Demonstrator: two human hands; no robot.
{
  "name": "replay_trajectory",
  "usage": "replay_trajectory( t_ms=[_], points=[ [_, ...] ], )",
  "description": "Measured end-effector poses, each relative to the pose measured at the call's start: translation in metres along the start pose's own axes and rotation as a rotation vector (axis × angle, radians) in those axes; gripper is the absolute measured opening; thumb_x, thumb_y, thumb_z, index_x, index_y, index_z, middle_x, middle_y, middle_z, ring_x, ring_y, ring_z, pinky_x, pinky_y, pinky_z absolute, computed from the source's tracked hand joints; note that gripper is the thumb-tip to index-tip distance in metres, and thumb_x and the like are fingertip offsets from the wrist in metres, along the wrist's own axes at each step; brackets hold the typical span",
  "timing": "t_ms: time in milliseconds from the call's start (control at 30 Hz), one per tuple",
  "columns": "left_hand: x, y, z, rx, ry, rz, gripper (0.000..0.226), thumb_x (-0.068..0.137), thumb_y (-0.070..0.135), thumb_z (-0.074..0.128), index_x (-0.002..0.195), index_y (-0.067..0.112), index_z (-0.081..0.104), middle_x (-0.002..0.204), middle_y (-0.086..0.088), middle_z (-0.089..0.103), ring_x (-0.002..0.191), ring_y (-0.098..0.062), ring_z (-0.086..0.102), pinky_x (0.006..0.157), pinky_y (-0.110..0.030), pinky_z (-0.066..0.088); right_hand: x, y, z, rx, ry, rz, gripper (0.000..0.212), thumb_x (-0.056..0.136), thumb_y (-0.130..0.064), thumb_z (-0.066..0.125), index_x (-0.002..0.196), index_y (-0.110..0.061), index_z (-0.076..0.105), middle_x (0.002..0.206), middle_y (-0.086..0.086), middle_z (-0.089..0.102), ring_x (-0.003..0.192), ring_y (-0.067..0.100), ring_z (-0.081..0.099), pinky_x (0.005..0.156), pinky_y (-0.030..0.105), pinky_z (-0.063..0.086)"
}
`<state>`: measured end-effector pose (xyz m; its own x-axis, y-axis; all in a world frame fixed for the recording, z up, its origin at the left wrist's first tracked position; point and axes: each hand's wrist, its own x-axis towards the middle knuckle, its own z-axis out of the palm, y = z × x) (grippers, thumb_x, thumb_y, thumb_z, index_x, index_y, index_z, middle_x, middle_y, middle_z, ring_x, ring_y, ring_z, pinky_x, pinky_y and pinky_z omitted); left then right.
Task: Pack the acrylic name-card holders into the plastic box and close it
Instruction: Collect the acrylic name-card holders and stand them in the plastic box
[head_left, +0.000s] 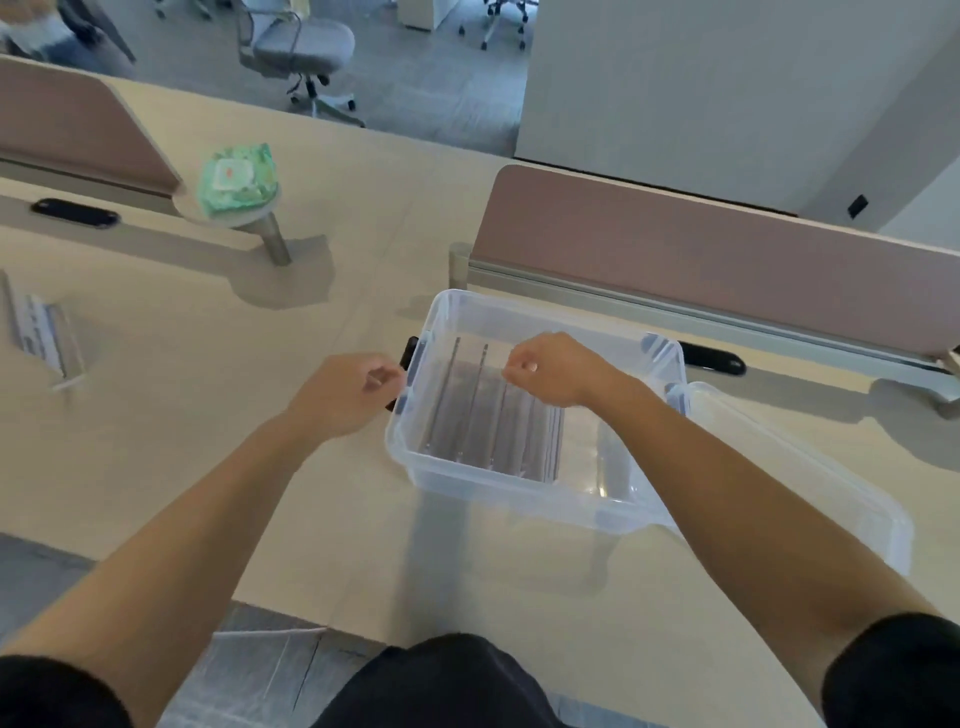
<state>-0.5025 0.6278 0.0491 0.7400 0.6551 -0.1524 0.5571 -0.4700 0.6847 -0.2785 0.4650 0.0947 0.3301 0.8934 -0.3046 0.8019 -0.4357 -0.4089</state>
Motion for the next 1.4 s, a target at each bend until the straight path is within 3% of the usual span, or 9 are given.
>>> replay_trajectory(
  t_ms=[67, 233, 333, 467, 667, 900, 1133, 1233, 1400],
  points=[
    [-0.021, -0.006, -0.010, 0.057, 0.060, -0.052, 0.005, 0.092, 0.024, 0.064, 0.093, 0.025, 0.068, 0.083, 0.016, 0.063, 0.083, -0.013, 0.063, 0.075, -0.023, 0.045, 0.009, -0.012, 0.007, 0.002, -0.020, -0.084, 0.032, 0.101, -0.033, 0.051, 0.109, -0.013, 0.074, 0.111, 0.003, 0.070, 0.101, 0.022, 0.061, 0.086, 0.029, 0.044],
    [-0.077, -0.028, -0.035, 0.107, 0.157, -0.170, 0.006, 0.092, 0.023, 0.065, 0.091, 0.030, 0.065, 0.080, 0.022, 0.062, 0.076, -0.004, 0.062, 0.063, -0.003, 0.038, 0.030, -0.052, 0.038, 0.117, -0.085, -0.225, 0.031, 0.099, -0.029, 0.051, 0.104, -0.008, 0.073, 0.105, 0.007, 0.070, 0.096, 0.023, 0.063, 0.086, 0.034, 0.049],
    [-0.113, -0.054, -0.055, 0.065, 0.243, -0.245, 0.007, 0.092, 0.027, 0.065, 0.098, 0.027, 0.069, 0.085, 0.017, 0.064, 0.081, -0.006, 0.064, 0.065, -0.012, 0.043, 0.041, -0.093, 0.055, 0.096, -0.143, -0.319, 0.024, 0.097, -0.027, 0.054, 0.104, -0.012, 0.072, 0.099, -0.002, 0.067, 0.094, 0.015, 0.058, 0.078, 0.023, 0.038],
    [-0.158, -0.098, -0.085, -0.007, 0.342, -0.347, 0.018, 0.093, 0.032, 0.063, 0.107, 0.024, 0.069, 0.093, 0.010, 0.067, 0.084, -0.003, 0.063, 0.073, -0.025, 0.050, 0.062, -0.156, 0.074, 0.037, -0.148, -0.389, 0.022, 0.095, -0.032, 0.058, 0.103, -0.018, 0.073, 0.098, -0.003, 0.066, 0.097, 0.018, 0.061, 0.080, 0.024, 0.040],
    [-0.203, -0.178, -0.124, -0.094, 0.429, -0.425, 0.021, 0.094, 0.034, 0.061, 0.111, 0.024, 0.068, 0.096, 0.011, 0.065, 0.086, -0.004, 0.061, 0.064, -0.016, 0.043, 0.085, -0.256, 0.102, -0.097, -0.222, -0.420, 0.027, 0.097, -0.033, 0.055, 0.111, -0.017, 0.072, 0.112, 0.003, 0.069, 0.106, 0.021, 0.061, 0.090, 0.030, 0.046],
    [-0.219, -0.256, -0.174, -0.203, 0.522, -0.464, 0.026, 0.093, 0.035, 0.058, 0.115, 0.024, 0.065, 0.103, 0.009, 0.066, 0.092, -0.009, 0.061, 0.075, -0.024, 0.043, 0.110, -0.350, 0.130, -0.134, -0.200, -0.371, 0.022, 0.095, -0.037, 0.058, 0.107, -0.024, 0.071, 0.099, -0.003, 0.066, 0.093, 0.017, 0.060, 0.080, 0.028, 0.044],
    [-0.197, -0.288, -0.193, -0.392, 0.754, -0.536, 0.019, 0.093, 0.029, 0.059, 0.107, 0.019, 0.069, 0.095, 0.007, 0.066, 0.086, -0.009, 0.059, 0.072, -0.022, 0.043, 0.161, -0.390, 0.153, -0.006, -0.115, -0.394, 0.016, 0.083, -0.054, 0.056, 0.074, -0.042, 0.061, 0.088, -0.015, 0.066, 0.087, 0.020, 0.067, 0.089, 0.045, 0.054],
    [-0.182, -0.296, -0.193, -0.464, 0.771, -0.583, 0.019, 0.091, 0.029, 0.060, 0.106, 0.020, 0.069, 0.094, 0.008, 0.067, 0.086, -0.009, 0.062, 0.078, -0.029, 0.050, 0.193, -0.394, 0.161, 0.062, -0.130, -0.400, 0.027, 0.070, -0.066, 0.049, 0.072, -0.043, 0.062, 0.095, -0.008, 0.070, 0.084, 0.021, 0.069, 0.088, 0.045, 0.055],
    [-0.149, -0.309, -0.194, -0.482, 0.791, -0.686, 0.018, 0.088, 0.033, 0.059, 0.103, 0.025, 0.067, 0.095, 0.005, 0.070, 0.089, -0.017, 0.067, 0.083, -0.039, 0.056, 0.255, -0.404, 0.164, 0.124, -0.195, -0.423, 0.031, 0.071, -0.065, 0.051, 0.074, -0.037, 0.064, 0.098, -0.004, 0.071, 0.082, 0.022, 0.070, 0.087, 0.042, 0.056]
  ],
)
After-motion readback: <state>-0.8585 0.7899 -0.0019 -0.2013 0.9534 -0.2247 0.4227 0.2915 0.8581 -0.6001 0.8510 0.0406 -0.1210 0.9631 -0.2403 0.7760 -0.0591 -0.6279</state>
